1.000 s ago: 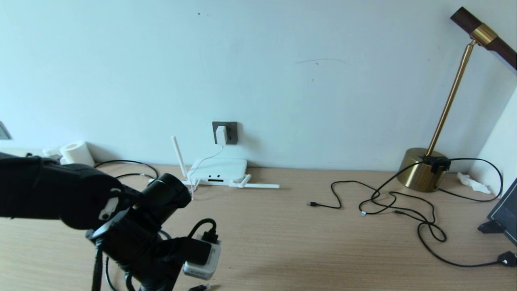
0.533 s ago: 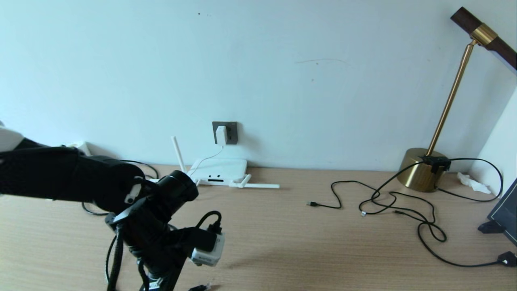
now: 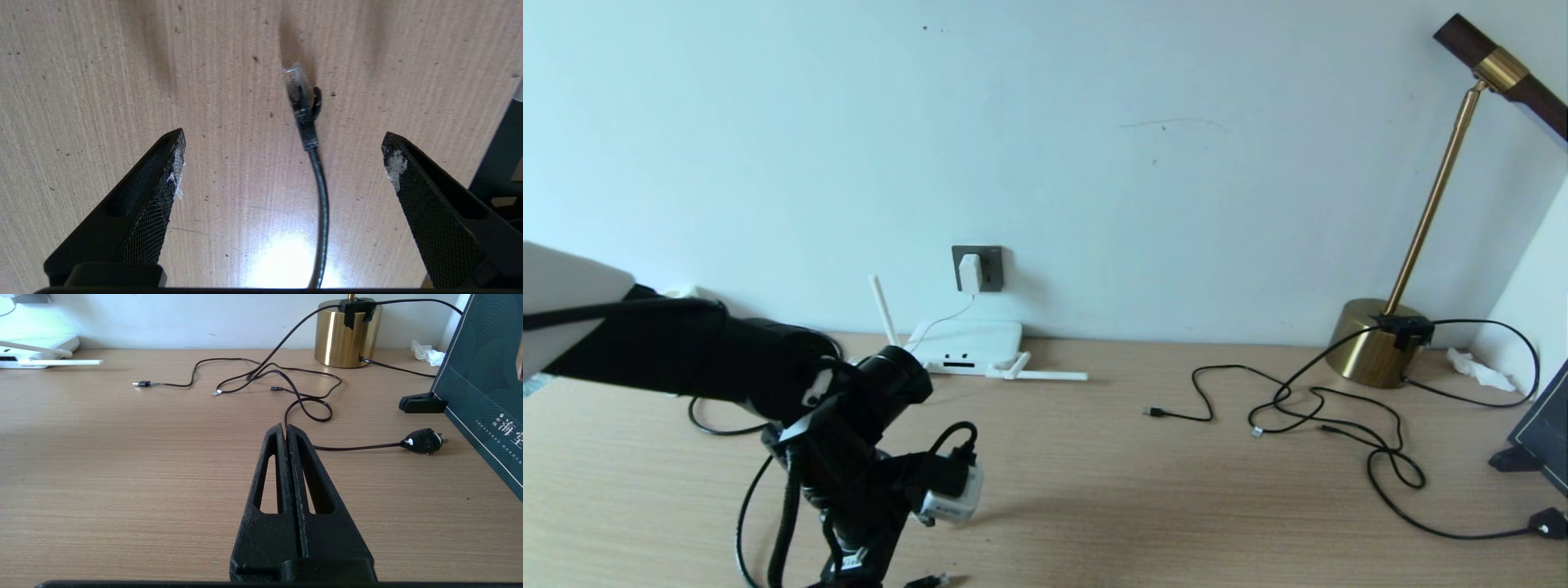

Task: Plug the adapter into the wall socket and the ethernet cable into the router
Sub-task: Pick up cable

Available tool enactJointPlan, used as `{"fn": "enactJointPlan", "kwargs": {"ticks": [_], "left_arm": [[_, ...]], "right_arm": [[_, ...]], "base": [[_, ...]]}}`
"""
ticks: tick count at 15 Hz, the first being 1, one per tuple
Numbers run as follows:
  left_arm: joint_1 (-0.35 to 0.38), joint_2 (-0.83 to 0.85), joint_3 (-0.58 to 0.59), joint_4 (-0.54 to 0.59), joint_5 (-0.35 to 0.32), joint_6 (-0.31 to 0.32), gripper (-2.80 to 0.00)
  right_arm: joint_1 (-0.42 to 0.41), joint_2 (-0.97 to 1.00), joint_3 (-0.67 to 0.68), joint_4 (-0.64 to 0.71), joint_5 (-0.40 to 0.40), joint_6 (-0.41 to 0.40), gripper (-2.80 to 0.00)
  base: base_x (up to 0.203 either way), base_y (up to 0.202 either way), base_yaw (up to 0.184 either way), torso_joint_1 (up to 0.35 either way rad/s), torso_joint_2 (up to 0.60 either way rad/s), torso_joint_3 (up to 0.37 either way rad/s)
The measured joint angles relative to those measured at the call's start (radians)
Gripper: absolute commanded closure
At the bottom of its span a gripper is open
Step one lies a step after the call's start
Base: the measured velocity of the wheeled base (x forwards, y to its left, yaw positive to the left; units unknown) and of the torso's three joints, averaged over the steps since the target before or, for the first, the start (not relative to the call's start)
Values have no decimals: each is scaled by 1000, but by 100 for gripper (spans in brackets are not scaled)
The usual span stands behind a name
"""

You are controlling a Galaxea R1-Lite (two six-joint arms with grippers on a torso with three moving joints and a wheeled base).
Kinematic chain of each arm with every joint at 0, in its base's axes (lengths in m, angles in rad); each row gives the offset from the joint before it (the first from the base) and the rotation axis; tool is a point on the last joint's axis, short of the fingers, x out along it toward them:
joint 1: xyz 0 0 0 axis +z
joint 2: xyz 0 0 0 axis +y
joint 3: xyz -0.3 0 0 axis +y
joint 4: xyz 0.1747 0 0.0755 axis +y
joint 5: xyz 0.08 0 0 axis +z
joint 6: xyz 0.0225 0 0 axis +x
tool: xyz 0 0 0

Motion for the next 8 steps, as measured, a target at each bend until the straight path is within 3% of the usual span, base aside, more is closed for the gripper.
{"fn": "enactJointPlan", "kwargs": {"ticks": [8], "left_arm": [[0, 45, 9, -29, -1, 0, -280]], "right_arm": [[0, 0, 0, 0, 0, 0, 0]], "base": [[0, 0, 0, 0, 0, 0]]}}
